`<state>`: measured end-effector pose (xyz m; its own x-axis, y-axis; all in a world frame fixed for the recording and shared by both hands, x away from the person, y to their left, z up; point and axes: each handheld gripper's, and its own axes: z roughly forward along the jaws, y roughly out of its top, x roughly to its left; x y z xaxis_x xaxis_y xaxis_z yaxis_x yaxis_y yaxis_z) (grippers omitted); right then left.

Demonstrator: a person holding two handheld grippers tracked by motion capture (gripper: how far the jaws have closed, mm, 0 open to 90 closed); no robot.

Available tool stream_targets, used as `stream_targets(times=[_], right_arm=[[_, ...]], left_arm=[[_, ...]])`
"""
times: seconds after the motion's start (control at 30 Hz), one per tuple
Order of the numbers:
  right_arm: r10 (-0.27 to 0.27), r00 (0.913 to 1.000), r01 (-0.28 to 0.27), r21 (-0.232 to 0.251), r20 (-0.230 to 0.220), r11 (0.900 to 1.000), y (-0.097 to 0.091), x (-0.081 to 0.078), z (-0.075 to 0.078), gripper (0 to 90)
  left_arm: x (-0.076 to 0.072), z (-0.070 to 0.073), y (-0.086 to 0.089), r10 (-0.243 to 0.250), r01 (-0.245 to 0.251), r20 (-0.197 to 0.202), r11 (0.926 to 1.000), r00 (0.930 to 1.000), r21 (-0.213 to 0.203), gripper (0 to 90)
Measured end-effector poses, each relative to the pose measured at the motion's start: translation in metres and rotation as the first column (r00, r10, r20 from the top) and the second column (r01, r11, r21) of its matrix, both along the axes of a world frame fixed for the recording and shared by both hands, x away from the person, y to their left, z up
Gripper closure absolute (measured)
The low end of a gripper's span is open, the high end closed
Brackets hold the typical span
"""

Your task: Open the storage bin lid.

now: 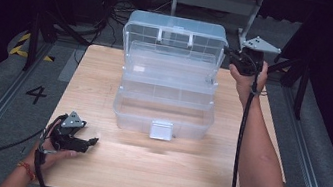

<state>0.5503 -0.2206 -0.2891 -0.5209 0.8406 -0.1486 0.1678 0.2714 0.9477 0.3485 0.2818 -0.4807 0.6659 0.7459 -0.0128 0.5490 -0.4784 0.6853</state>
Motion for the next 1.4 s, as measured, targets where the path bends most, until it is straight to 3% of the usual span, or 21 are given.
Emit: stream_targets(times=[0.1, 0.77, 1.4], right_arm=[[-0.003, 1.0000, 0.003, -0.029, -0.002, 0.9996, 0.001, 0.006, 0.002, 84.0], [-0.011, 0.9991, 0.011, -0.006, -0.040, 0.9999, 0.002, 0.025, 0.002, 83.9], [-0.032, 0.9962, 0.029, -0.032, -0.082, 0.9991, 0.007, 0.053, 0.002, 83.1]], left_arm=[[0.000, -0.001, 0.000, 0.002, -0.002, 0.008, 1.0000, 1.0000, -0.001, 19.5], [0.000, 0.000, 0.000, 0.002, -0.002, 0.009, 1.0000, 1.0000, 0.001, 19.5], [0.000, -0.001, 0.000, 0.002, -0.002, 0.009, 1.0000, 1.0000, 0.000, 19.4]])
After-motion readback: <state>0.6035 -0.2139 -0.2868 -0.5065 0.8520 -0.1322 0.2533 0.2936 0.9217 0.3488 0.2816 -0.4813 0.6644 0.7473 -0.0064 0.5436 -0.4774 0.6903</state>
